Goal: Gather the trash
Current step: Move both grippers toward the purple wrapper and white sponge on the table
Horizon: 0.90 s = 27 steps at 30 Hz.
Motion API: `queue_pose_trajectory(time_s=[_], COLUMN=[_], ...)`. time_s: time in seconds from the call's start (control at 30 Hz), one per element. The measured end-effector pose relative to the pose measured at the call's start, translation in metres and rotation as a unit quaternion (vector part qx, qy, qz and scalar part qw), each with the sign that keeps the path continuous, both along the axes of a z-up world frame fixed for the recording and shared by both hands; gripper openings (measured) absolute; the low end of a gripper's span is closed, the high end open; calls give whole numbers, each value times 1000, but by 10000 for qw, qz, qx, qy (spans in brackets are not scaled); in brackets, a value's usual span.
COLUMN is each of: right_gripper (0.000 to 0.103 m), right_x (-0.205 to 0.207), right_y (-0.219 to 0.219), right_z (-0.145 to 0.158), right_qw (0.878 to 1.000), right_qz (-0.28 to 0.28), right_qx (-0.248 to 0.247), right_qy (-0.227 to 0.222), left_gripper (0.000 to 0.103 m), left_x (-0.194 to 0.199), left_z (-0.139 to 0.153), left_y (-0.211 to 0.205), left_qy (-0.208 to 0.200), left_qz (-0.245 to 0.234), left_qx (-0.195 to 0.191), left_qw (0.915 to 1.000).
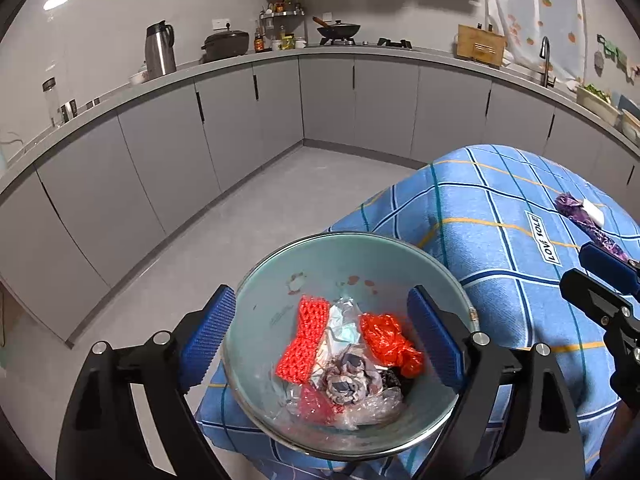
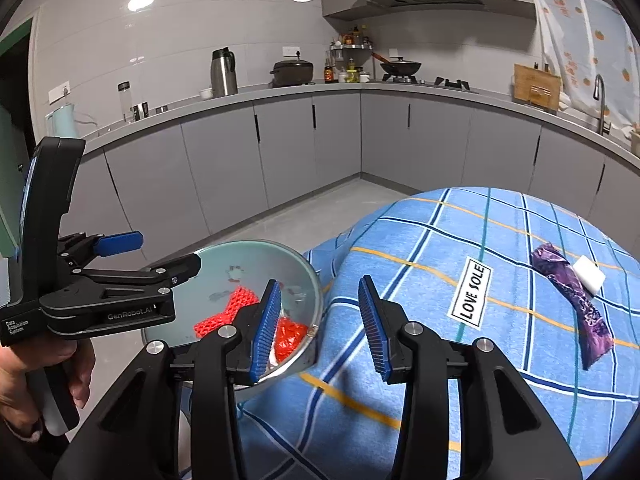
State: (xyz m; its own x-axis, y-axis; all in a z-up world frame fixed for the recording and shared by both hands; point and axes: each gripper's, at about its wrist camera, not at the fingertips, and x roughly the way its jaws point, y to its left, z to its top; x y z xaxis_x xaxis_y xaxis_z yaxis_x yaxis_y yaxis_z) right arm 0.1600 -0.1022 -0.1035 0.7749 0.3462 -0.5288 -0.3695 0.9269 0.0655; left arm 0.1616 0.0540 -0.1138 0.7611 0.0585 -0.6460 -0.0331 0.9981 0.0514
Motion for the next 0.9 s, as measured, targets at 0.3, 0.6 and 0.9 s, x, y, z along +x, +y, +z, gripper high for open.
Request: queue_pose_trajectory(time_s=[0.3,0.6,0.9], right_gripper=[42,46,46], right_x=[0,2,7], right_y=[-13,-27,-53], right_z=[-1,-2,-3], right_qw=[9999,9996,9981], right_qz=[-103,-289,-603], right_qx=[54,79,102], right_qy=[5,4,10], left_gripper=[92,93,94], left_x=[3,9,23], left_z=[5,9,12], left_y=[-19,-34,-70], left_qy=[-47,-75,-138], left_qz=[-125,-283,-597], left_qx=[110,79,109], left_qw=[9998,9995,9981])
